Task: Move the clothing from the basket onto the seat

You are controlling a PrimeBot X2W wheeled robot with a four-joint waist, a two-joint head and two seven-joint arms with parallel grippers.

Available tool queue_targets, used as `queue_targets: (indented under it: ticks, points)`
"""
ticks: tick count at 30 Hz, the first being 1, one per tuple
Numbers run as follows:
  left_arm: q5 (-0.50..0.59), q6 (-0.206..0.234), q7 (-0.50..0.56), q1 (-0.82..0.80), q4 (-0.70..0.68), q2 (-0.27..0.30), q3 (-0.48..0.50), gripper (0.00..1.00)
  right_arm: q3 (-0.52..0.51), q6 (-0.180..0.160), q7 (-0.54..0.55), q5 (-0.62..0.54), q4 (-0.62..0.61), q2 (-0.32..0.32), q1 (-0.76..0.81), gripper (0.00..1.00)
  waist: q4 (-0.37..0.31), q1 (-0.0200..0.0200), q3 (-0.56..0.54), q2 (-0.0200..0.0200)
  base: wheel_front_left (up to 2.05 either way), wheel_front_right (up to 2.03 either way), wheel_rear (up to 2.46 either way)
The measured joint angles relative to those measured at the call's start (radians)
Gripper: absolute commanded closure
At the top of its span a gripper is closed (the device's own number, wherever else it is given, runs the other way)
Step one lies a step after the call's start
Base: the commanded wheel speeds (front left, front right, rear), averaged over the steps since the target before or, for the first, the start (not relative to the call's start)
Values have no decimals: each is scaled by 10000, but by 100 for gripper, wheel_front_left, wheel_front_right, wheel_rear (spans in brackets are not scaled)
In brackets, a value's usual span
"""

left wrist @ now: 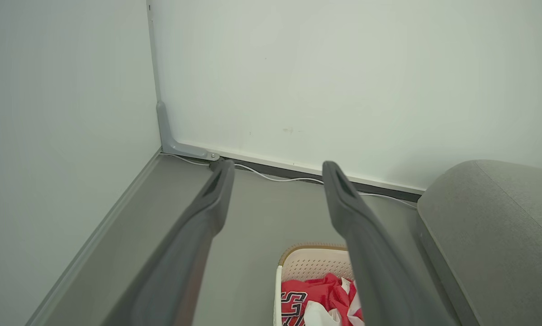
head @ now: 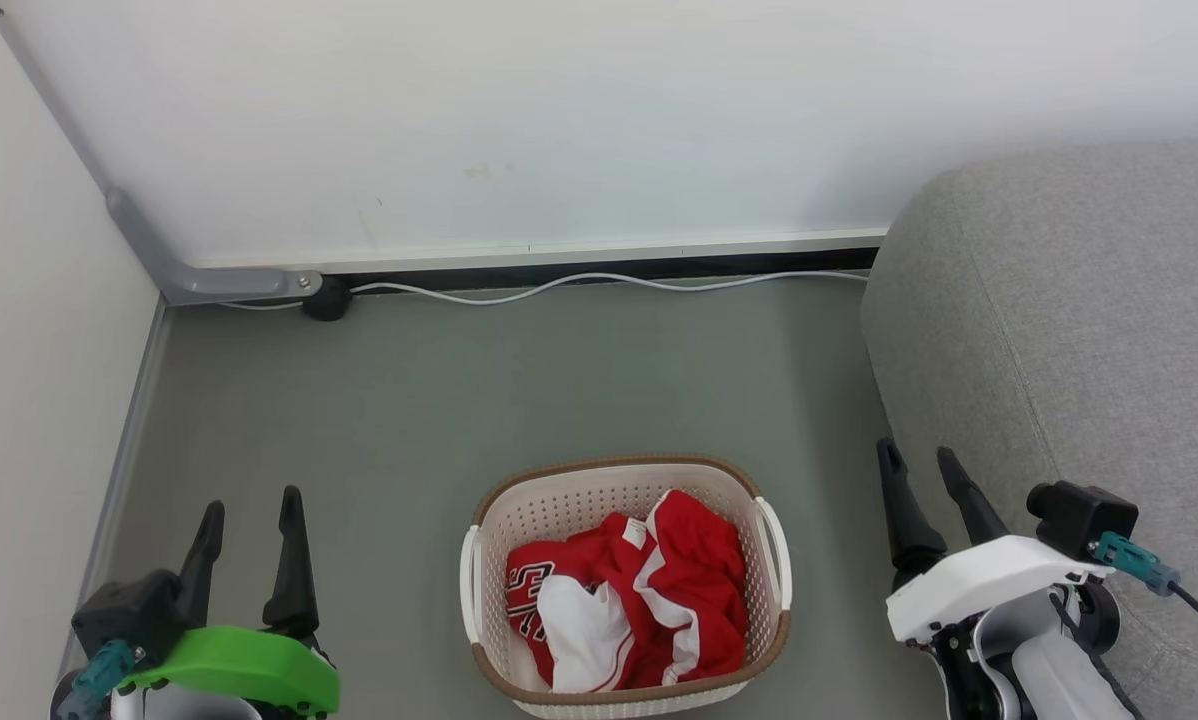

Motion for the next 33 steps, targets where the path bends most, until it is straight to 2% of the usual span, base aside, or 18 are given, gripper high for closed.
queue_targets:
  ticks: [19, 23, 33]
  points:
    - [1921, 100, -648, 392, -75, -27, -234, 0, 525, -355, -604, -2220, -4, -31, 23, 0, 20, 0, -42, 0, 0, 0, 0]
    - [2282, 98, -788, 493, -111, -56, -255, 0, 646, -512, -748, -2713, -12, -36, 32, 0, 25, 0, -52, 0, 0, 0, 0]
    - [2337, -4, -805, 559, -50, -121, -180, 0, 665, -510, -775, -2761, -10, -31, 83, 0, -2, 0, -43, 0, 0, 0, 0]
